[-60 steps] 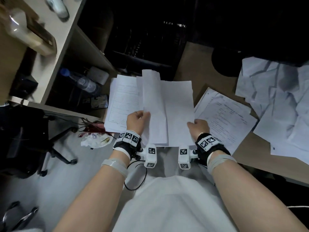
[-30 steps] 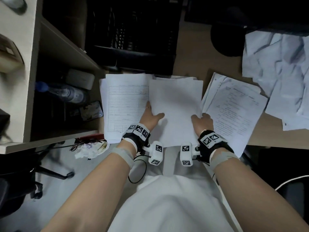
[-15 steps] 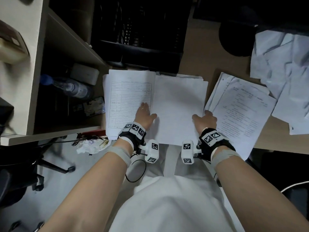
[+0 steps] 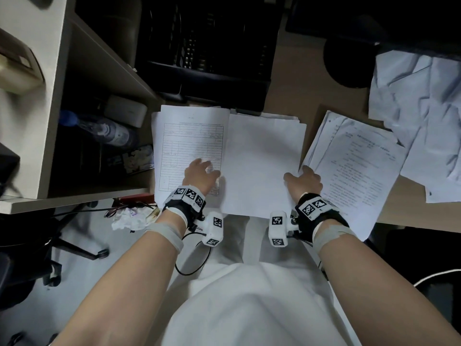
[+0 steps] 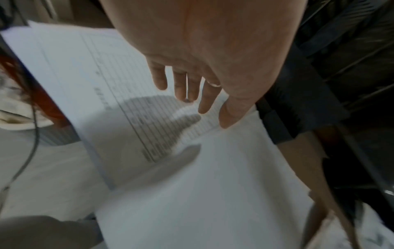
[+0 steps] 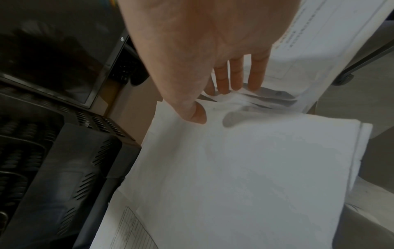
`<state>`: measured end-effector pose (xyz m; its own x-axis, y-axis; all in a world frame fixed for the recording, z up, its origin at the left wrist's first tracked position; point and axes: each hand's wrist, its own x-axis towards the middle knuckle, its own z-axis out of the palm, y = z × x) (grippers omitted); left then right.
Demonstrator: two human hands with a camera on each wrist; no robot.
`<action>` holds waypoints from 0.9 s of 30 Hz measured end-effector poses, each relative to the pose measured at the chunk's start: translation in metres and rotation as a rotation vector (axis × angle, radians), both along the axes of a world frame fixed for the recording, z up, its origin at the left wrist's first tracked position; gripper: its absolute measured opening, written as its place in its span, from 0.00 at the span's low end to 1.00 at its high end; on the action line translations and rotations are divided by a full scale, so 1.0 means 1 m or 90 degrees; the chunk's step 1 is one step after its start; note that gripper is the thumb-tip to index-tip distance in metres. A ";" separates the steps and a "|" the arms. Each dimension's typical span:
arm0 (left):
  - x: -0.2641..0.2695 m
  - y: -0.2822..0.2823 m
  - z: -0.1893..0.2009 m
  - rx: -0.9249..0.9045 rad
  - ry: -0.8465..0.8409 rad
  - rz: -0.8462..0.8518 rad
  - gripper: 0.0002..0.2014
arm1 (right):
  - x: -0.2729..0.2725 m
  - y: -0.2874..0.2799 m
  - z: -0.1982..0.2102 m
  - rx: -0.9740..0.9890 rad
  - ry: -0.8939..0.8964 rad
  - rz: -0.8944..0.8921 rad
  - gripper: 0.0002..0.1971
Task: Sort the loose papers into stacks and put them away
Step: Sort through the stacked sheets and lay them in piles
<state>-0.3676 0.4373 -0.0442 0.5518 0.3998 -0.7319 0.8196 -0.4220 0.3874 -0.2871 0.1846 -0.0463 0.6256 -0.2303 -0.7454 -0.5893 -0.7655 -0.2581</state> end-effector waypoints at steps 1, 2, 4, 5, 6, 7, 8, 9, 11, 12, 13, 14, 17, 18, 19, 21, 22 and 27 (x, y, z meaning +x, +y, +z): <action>0.006 -0.008 0.001 -0.024 -0.008 0.002 0.19 | -0.001 0.000 0.000 0.013 -0.002 -0.005 0.35; 0.010 -0.017 0.000 -0.068 -0.017 0.019 0.16 | -0.001 -0.001 -0.001 0.036 -0.007 -0.009 0.33; 0.017 -0.035 0.001 -0.149 -0.008 0.064 0.19 | -0.002 -0.002 0.000 0.085 -0.006 -0.024 0.29; 0.019 -0.042 0.000 -0.166 -0.004 0.079 0.22 | -0.003 -0.003 -0.001 0.099 0.000 -0.032 0.28; 0.021 -0.047 0.000 -0.171 -0.005 0.083 0.25 | -0.003 -0.004 -0.003 0.112 0.003 -0.042 0.29; 0.024 -0.053 0.000 -0.170 0.000 0.074 0.29 | -0.002 -0.006 -0.007 0.121 0.008 -0.059 0.29; 0.025 -0.057 -0.002 -0.167 0.002 0.067 0.34 | -0.002 -0.009 -0.013 0.130 0.015 -0.073 0.29; 0.026 -0.059 -0.003 -0.166 0.004 0.063 0.39 | -0.001 -0.010 -0.016 0.133 0.015 -0.085 0.27; 0.027 -0.062 -0.002 -0.174 0.006 0.066 0.42 | 0.002 -0.011 -0.015 0.146 0.011 -0.122 0.20; 0.028 -0.061 -0.003 -0.177 0.001 0.071 0.42 | 0.004 -0.010 -0.012 0.158 0.004 -0.142 0.15; 0.028 -0.061 -0.002 -0.184 -0.009 0.075 0.41 | 0.005 -0.009 -0.010 0.168 0.013 -0.149 0.12; 0.028 -0.061 -0.001 -0.195 -0.019 0.085 0.40 | 0.007 -0.008 -0.011 0.186 0.018 -0.160 0.14; 0.024 -0.060 0.001 -0.217 -0.048 0.121 0.39 | 0.012 -0.002 -0.015 0.190 0.028 -0.186 0.38; 0.022 -0.059 0.000 -0.221 -0.053 0.127 0.38 | 0.014 0.001 -0.015 0.184 0.021 -0.178 0.38; 0.020 -0.059 0.000 -0.226 -0.057 0.130 0.38 | 0.016 0.002 -0.017 0.177 0.016 -0.170 0.36; 0.018 -0.059 -0.001 -0.237 -0.064 0.141 0.37 | 0.016 0.007 -0.018 0.172 0.011 -0.168 0.36; 0.018 -0.059 0.000 -0.242 -0.067 0.146 0.37 | 0.016 0.010 -0.016 0.173 0.007 -0.171 0.38; 0.015 -0.056 0.001 -0.214 -0.079 0.141 0.35 | 0.009 0.004 -0.023 0.125 -0.020 -0.155 0.35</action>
<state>-0.3528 0.3814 -0.0430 0.5713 0.2685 -0.7756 0.8150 -0.0735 0.5748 -0.2778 0.1889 -0.0691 0.5932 -0.2292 -0.7718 -0.7384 -0.5369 -0.4081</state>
